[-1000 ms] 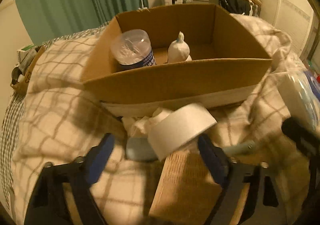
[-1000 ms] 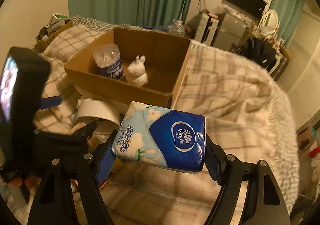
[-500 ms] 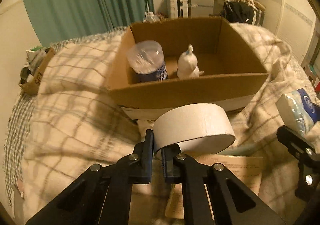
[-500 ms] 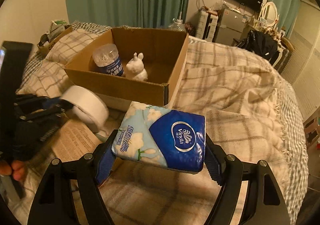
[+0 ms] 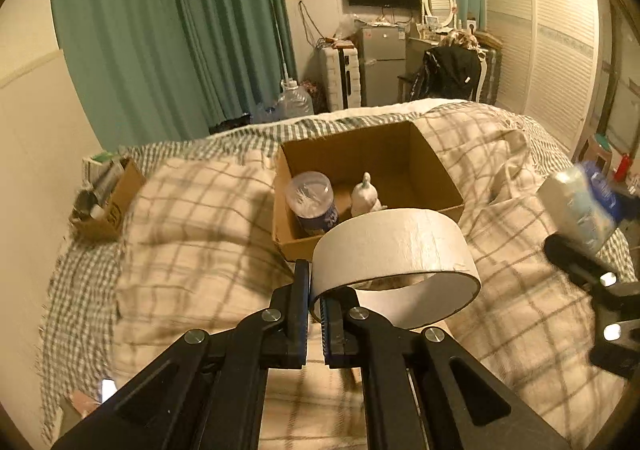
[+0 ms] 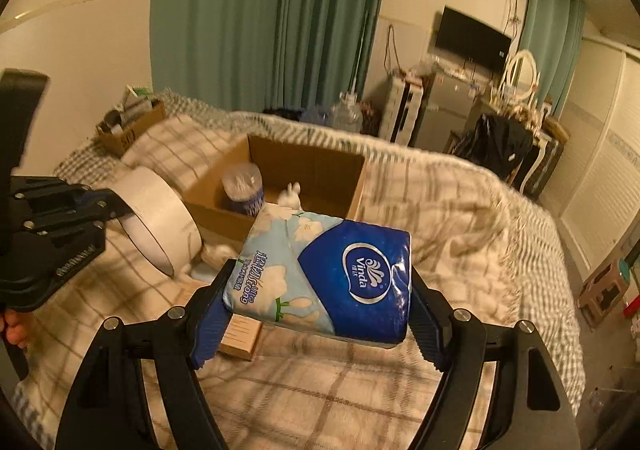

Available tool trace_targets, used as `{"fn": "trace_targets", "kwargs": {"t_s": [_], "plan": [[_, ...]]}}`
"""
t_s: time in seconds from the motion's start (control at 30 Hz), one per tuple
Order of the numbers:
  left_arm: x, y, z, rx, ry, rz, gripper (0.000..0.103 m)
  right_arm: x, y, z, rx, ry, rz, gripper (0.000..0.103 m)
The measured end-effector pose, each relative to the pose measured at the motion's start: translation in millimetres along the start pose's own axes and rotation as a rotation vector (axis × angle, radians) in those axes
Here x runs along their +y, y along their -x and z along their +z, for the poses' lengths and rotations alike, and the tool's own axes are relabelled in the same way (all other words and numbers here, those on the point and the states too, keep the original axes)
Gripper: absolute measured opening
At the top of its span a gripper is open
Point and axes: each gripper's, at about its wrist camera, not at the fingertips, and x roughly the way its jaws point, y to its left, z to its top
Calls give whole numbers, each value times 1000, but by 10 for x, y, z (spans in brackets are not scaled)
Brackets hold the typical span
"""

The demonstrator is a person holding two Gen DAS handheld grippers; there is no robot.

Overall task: Organize objects
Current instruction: 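Grasp the white tape roll with the left tool while the right tool holds the tissue pack, then lower the tape roll into the box with the left tool while the right tool releases the tissue pack there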

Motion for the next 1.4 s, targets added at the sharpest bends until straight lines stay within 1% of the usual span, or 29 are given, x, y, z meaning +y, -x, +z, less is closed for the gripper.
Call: {"fn": "trace_targets", "kwargs": {"t_s": [0.1,0.2,0.33,0.4,0.5,0.67,0.77,0.9,1.03,1.1,1.23,1.27,1.3,1.33,1.37,1.4], "plan": [[59,5,65,4,13,-17,5,25,152,129,-35,1,-13,77],[138,-7,166,4,37,-31,5,46,199,264,-59,4,-14,77],[225,-100,413,0,59,-39,5,41,73,551,-64,6,-1,77],[262,-171,555,-9,65,-27,5,48,-19,687,-63,8,4,77],[278,-339,723,-28,49,15,5,60,-248,895,-69,19,-4,76],[257,-737,995,-13,36,21,5,56,-816,1257,-42,31,-14,76],[218,-981,1125,-18,20,31,5,13,-1160,1407,-23,36,-29,76],[170,-1353,1218,15,4,41,5,-57,-1603,1496,15,39,-19,76],[128,-1638,1239,28,-19,49,5,-119,-1874,1445,29,43,-9,76],[119,-1763,1232,39,-22,33,5,-177,-1974,1380,32,21,18,76],[108,-1917,1197,73,-22,-10,10,-306,-2041,1285,17,-40,60,78],[105,-1935,1186,87,-15,-17,15,-320,-2055,1283,18,-56,69,81],[102,-1944,1171,108,-10,-24,30,-339,-2054,1291,18,-66,73,88],[95,-1940,1152,136,-6,-21,43,-356,-2033,1297,15,-72,72,92],[82,-1923,1139,153,-2,-19,76,-374,-1984,1297,1,-76,61,97],[67,-1870,1119,155,3,-29,95,-394,-1934,1299,-14,-82,48,100]]}}
